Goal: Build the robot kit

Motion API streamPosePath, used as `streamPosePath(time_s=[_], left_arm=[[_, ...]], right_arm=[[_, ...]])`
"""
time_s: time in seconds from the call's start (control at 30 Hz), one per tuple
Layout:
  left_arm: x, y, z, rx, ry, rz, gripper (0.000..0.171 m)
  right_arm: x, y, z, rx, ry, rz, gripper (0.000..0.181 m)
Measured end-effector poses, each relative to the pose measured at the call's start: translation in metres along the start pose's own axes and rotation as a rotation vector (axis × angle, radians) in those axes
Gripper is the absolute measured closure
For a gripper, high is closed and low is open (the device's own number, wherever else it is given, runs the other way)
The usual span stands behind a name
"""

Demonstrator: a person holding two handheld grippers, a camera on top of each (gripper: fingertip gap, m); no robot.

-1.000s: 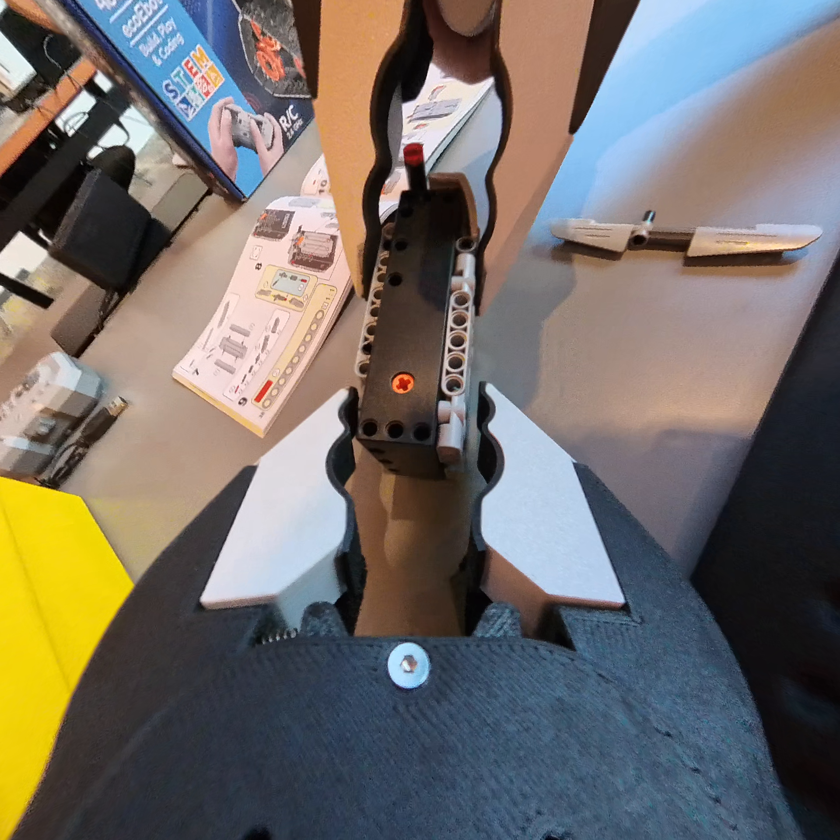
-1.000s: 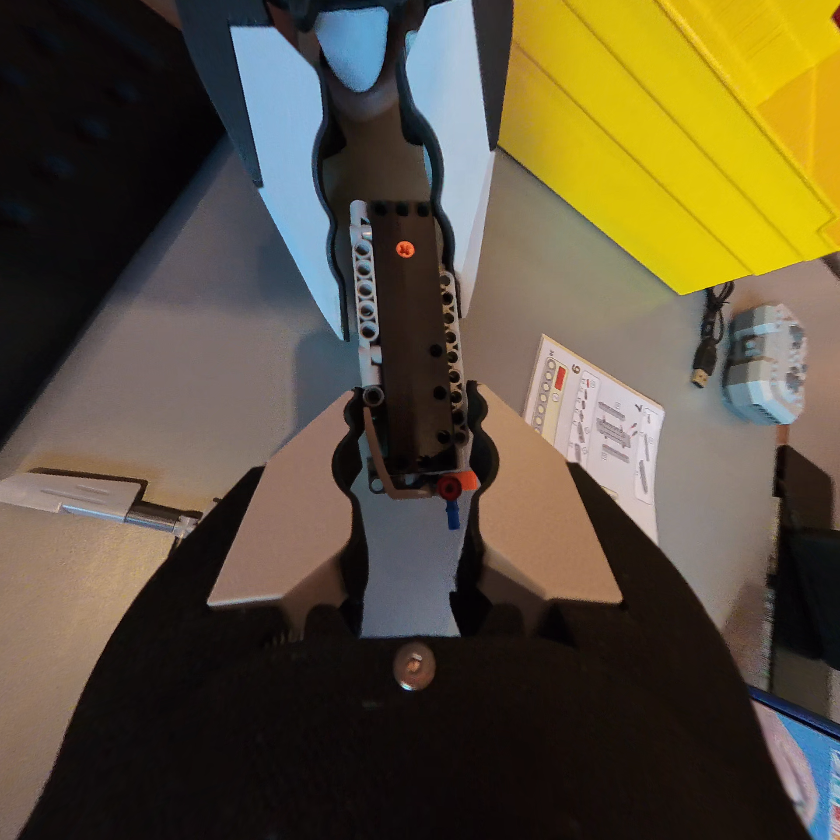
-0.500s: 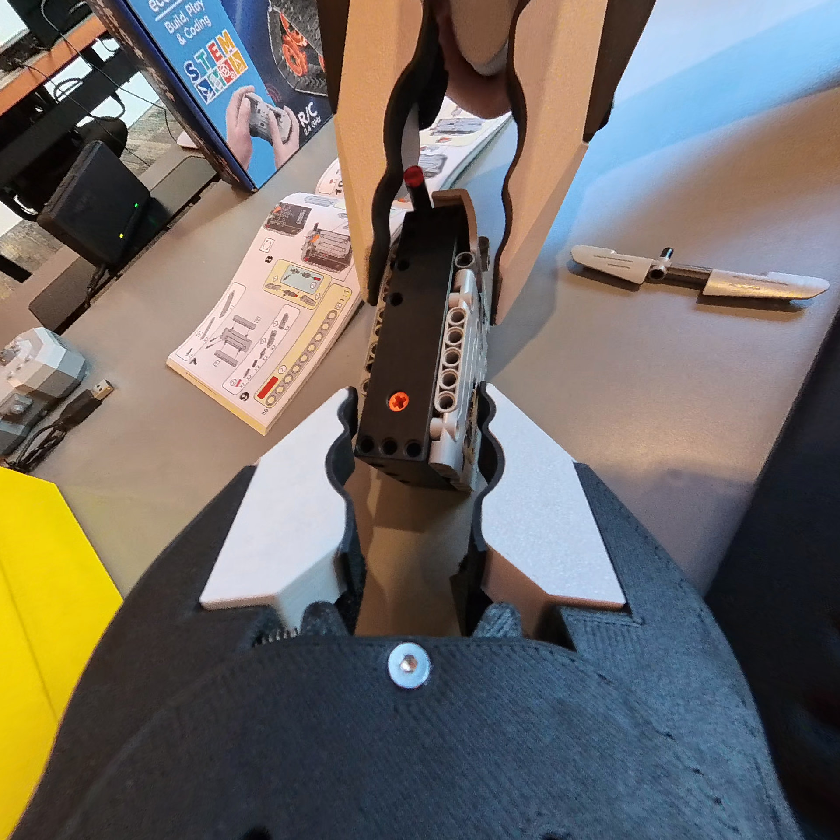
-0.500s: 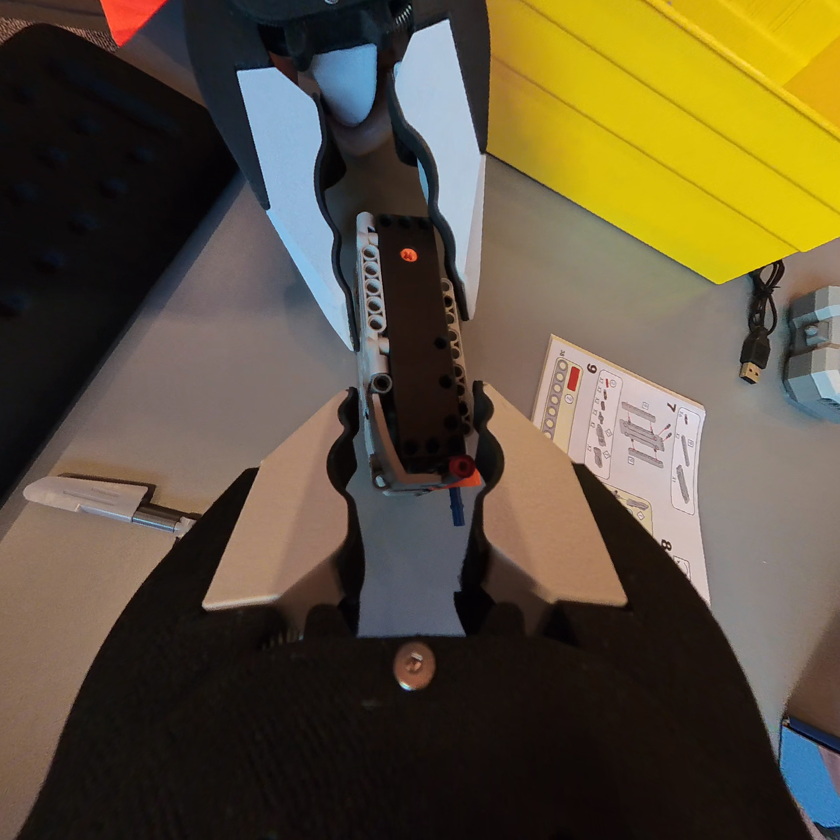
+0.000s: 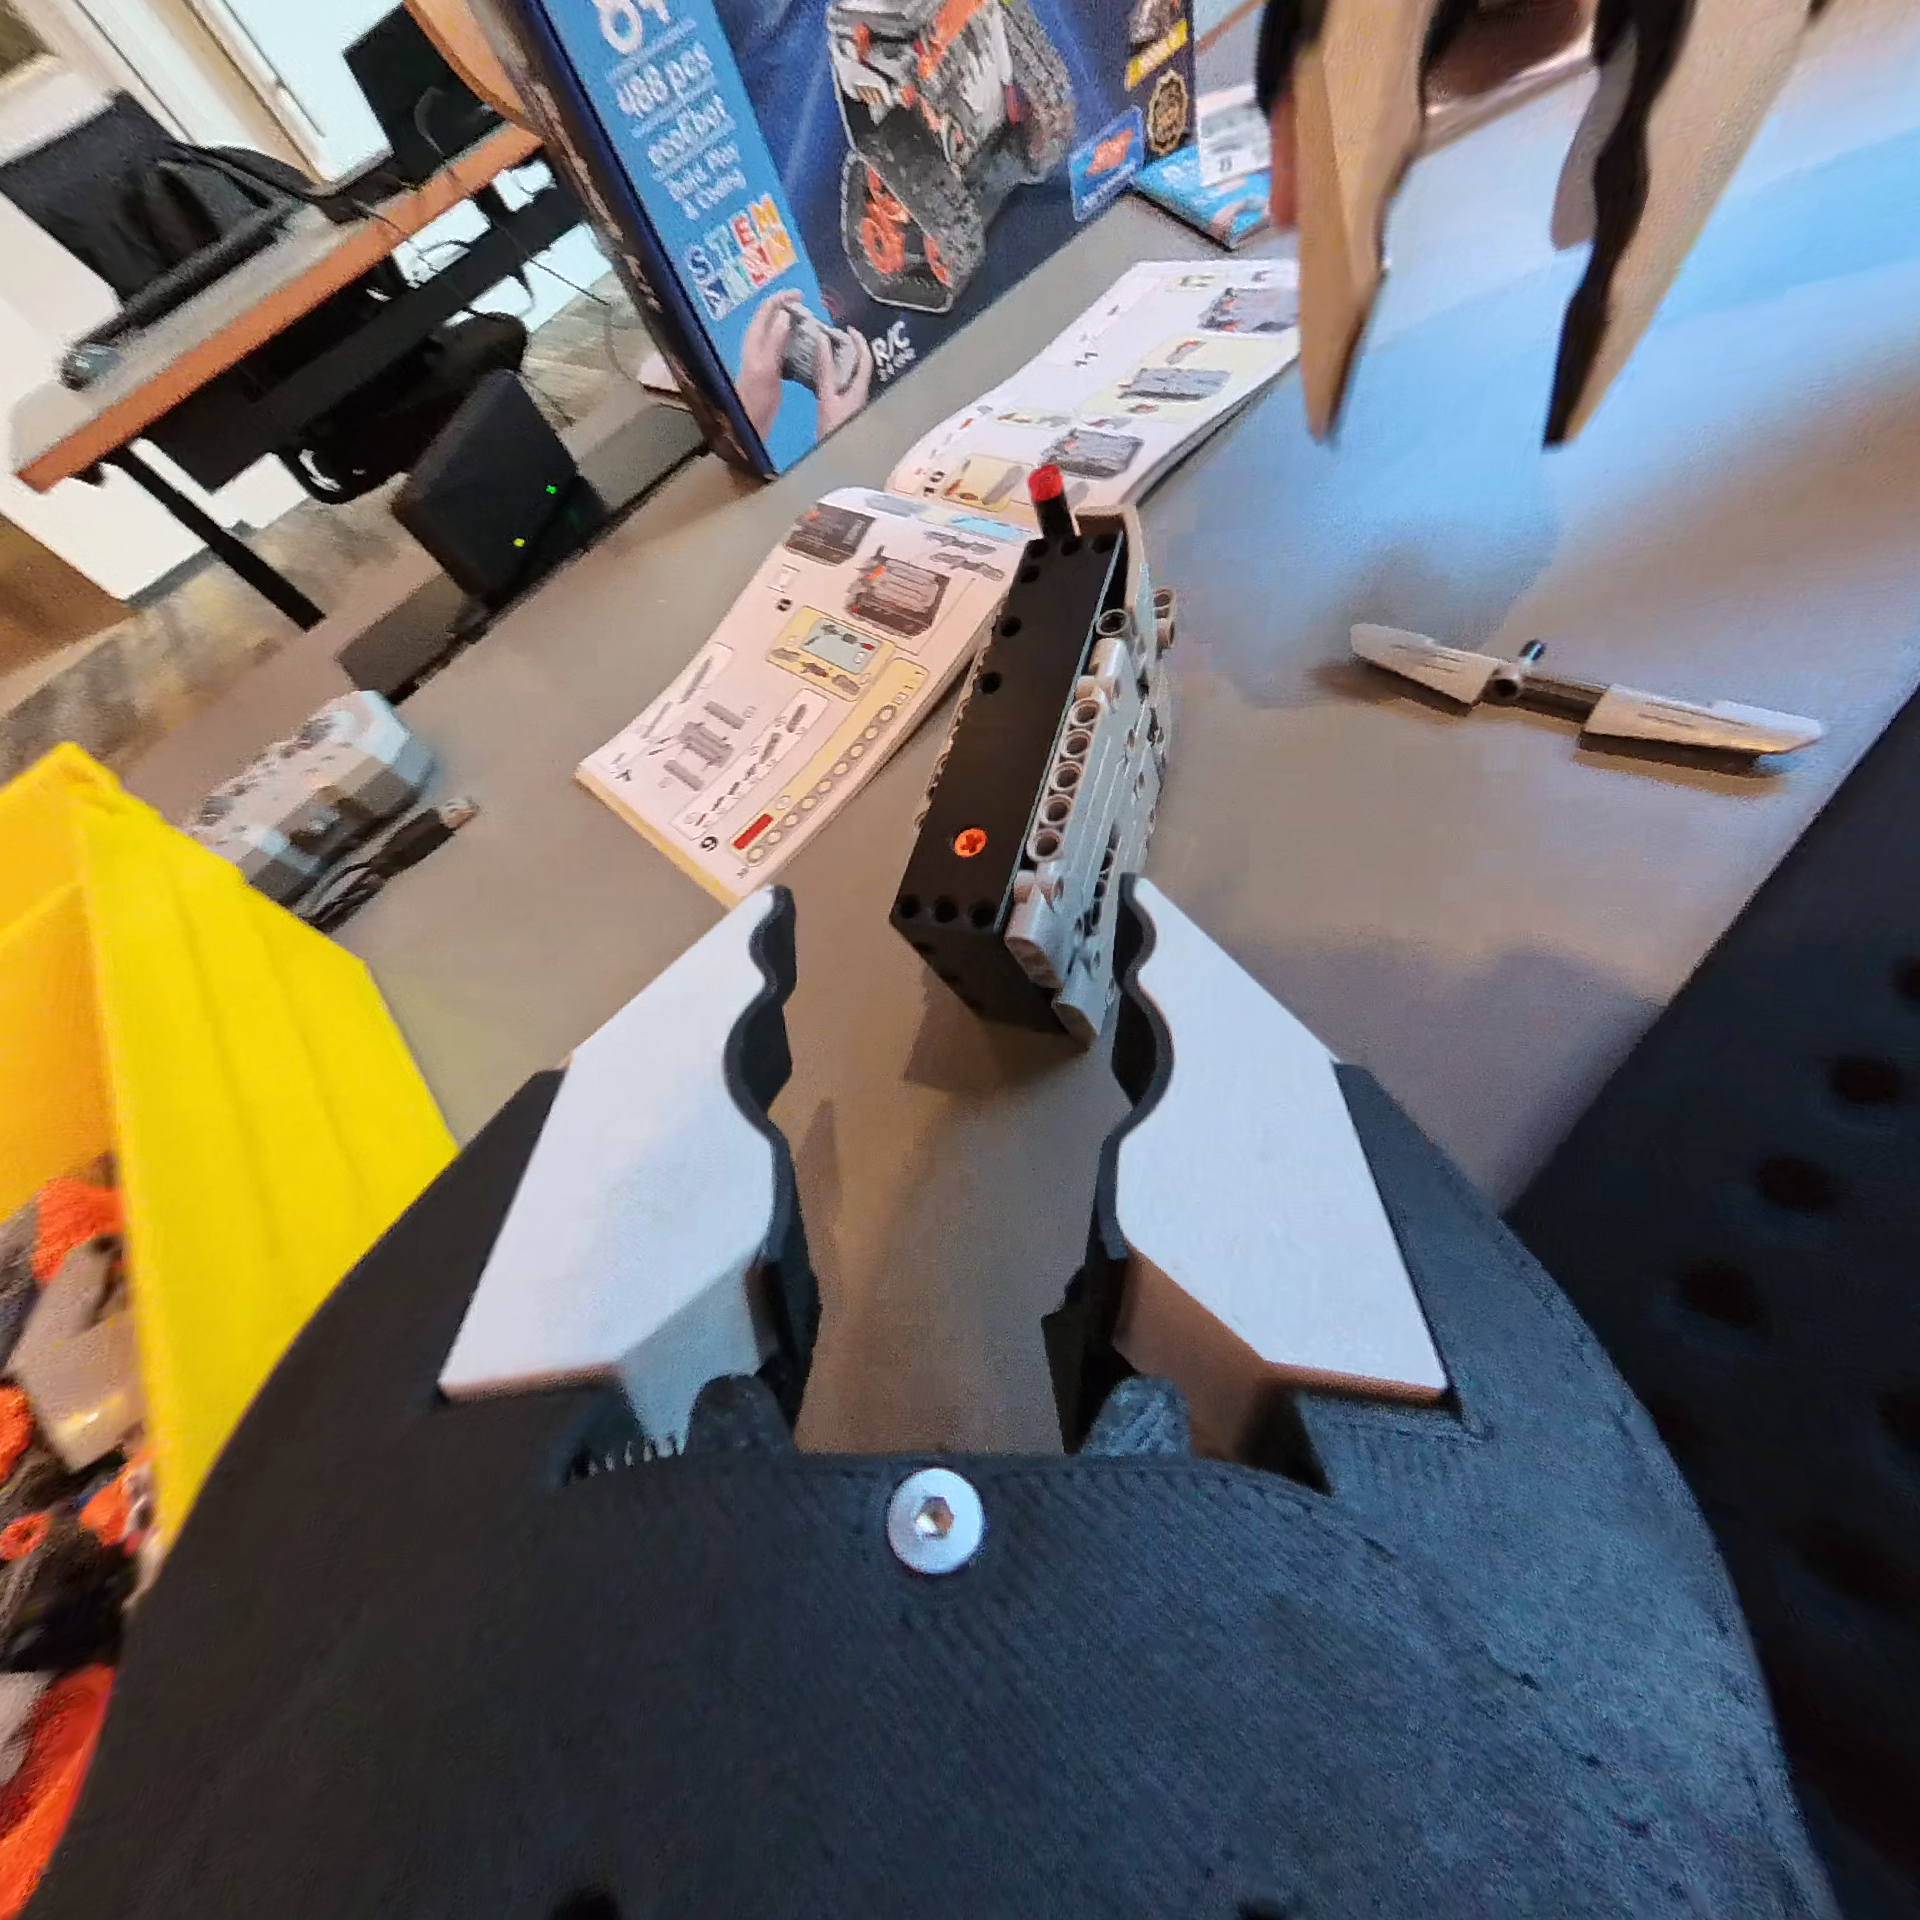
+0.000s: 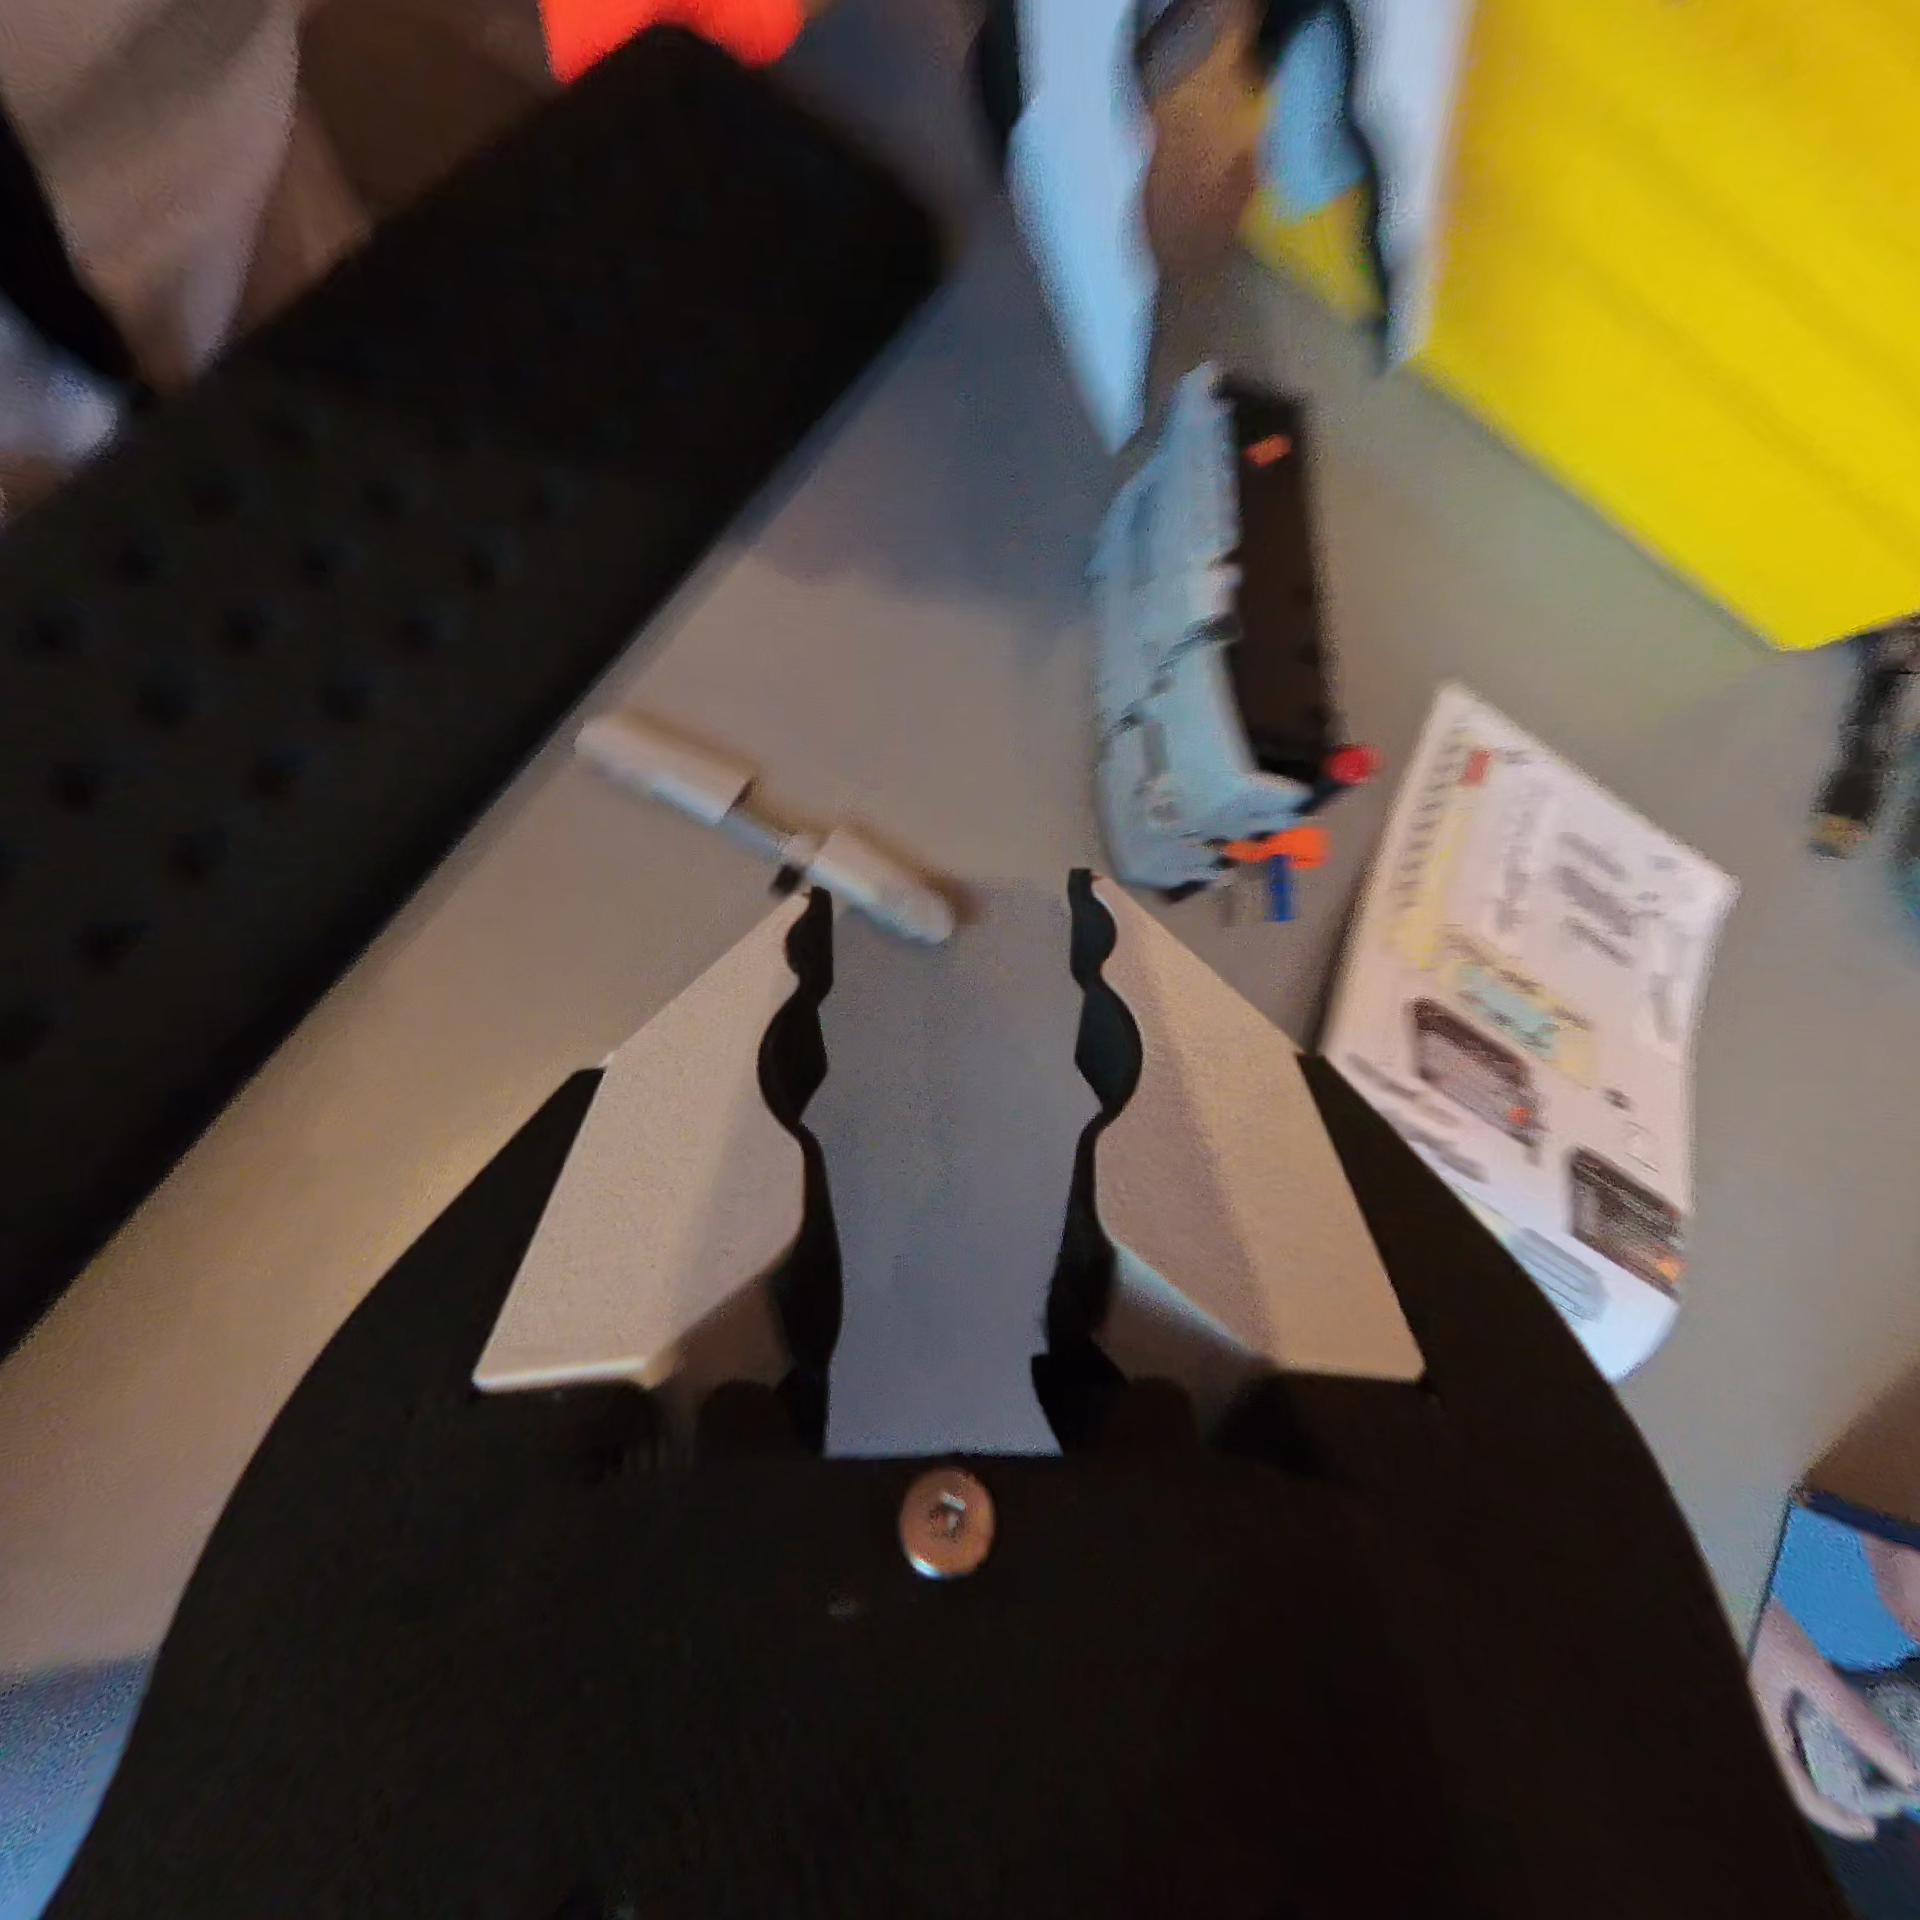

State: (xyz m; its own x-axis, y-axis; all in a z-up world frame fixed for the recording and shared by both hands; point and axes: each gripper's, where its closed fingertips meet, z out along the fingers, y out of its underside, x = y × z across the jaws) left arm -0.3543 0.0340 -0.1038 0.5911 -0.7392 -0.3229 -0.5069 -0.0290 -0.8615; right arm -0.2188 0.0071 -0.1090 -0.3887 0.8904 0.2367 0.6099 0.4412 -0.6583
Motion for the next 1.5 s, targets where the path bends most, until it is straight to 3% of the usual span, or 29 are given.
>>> streamPosePath(time_s=[0.1,0.33,0.37,0.5,0.6,0.8,0.93,1.13,1.3,1.37,1.5], left_arm=[[0.005,-0.006,-0.014,-0.012,-0.015,0.007,0.112],[0.040,-0.024,-0.027,-0.007,0.067,0.006,0.113],[0.044,-0.026,-0.028,0.002,0.087,-0.008,0.114],[0.058,-0.034,-0.022,0.031,0.166,-0.084,0.117],[0.071,-0.038,-0.010,0.036,0.228,-0.143,0.118],[0.074,-0.054,0.010,0.095,0.357,-0.495,0.128],[0.064,-0.076,0.006,0.210,0.457,-0.719,0.135],[0.039,-0.075,0.005,0.262,0.279,-0.716,0.132],[0.031,-0.071,-0.004,0.226,0.157,-0.456,0.119],[0.033,-0.071,-0.002,0.219,0.206,-0.426,0.124],[0.036,-0.092,-0.011,0.296,0.493,-0.678,0.151]], right_arm=[[-0.017,0.019,0.020,-0.194,-0.120,-0.158,0.140],[-0.024,0.026,0.046,-0.337,-0.347,-0.305,0.157],[-0.028,0.028,0.046,-0.350,-0.388,-0.306,0.165],[-0.029,0.029,0.045,-0.385,-0.407,-0.243,0.168],[-0.018,0.031,0.039,-0.387,-0.286,-0.210,0.168],[0.030,-0.011,-0.003,-0.208,0.310,-0.241,0.169],[0.040,-0.027,-0.031,-0.242,0.616,-0.305,0.169],[0.034,-0.048,-0.037,-0.122,0.723,-0.250,0.170],[0.037,-0.054,-0.037,-0.078,0.710,-0.240,0.170],[0.038,-0.061,-0.034,-0.025,0.677,-0.236,0.169],[0.043,-0.080,-0.031,0.082,0.646,-0.287,0.170]])
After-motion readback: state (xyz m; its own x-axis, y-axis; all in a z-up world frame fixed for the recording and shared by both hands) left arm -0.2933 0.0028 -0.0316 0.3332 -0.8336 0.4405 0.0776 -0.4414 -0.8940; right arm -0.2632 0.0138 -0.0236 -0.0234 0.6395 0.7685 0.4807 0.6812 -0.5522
